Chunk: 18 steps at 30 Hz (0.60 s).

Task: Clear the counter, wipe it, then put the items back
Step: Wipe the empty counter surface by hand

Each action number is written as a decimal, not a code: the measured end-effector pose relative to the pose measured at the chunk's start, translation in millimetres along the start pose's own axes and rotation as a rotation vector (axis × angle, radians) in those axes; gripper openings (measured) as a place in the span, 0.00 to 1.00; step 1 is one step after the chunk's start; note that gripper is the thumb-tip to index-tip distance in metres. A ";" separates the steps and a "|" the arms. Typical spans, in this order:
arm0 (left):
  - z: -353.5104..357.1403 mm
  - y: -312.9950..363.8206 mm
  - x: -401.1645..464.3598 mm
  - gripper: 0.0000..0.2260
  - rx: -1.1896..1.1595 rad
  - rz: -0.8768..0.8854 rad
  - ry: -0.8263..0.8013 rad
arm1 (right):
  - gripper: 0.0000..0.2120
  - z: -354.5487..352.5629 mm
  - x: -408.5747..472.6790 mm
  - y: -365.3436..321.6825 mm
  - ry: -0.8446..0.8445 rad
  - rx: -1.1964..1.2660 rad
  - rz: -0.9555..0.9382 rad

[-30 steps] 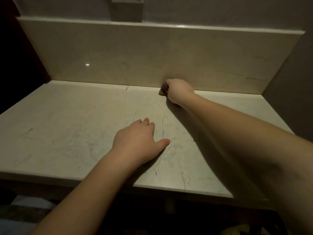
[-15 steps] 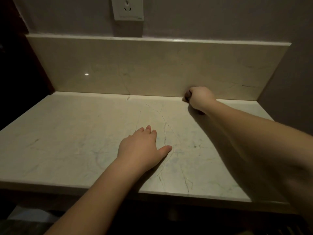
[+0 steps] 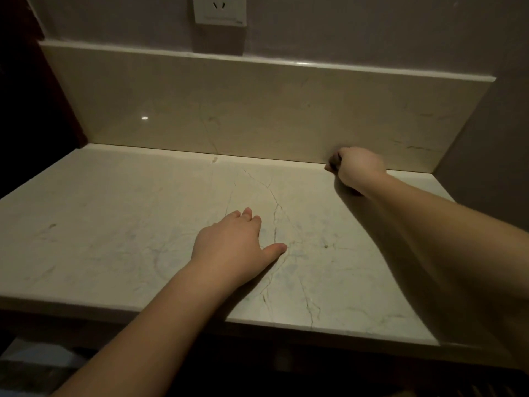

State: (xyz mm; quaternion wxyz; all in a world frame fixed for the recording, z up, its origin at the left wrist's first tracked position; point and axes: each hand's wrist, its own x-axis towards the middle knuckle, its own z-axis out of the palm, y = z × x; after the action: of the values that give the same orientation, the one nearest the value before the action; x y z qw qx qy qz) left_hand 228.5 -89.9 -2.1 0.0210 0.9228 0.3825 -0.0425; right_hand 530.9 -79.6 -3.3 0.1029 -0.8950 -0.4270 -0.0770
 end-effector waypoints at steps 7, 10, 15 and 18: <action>-0.9 1.9 1.4 0.35 0.029 0.004 -0.005 | 0.05 -2.2 -10.7 -10.0 -0.008 0.045 -0.080; -1.2 2.5 0.5 0.35 0.042 0.002 -0.001 | 0.08 -5.9 -27.4 -13.0 -0.084 0.160 -0.203; -1.6 2.8 1.3 0.35 0.053 -0.003 0.004 | 0.04 -15.5 -67.7 -0.8 -0.154 0.139 -0.400; -1.4 2.2 0.3 0.35 0.056 0.008 0.004 | 0.05 -14.5 -64.2 9.3 -0.168 0.125 -0.336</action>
State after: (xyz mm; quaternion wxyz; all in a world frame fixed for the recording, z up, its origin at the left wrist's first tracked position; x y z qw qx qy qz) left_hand 230.3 -91.2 -0.7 -0.0055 0.9246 0.3775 -0.0512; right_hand 497.4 -137.0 -4.9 0.1078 -0.8065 -0.5813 0.0085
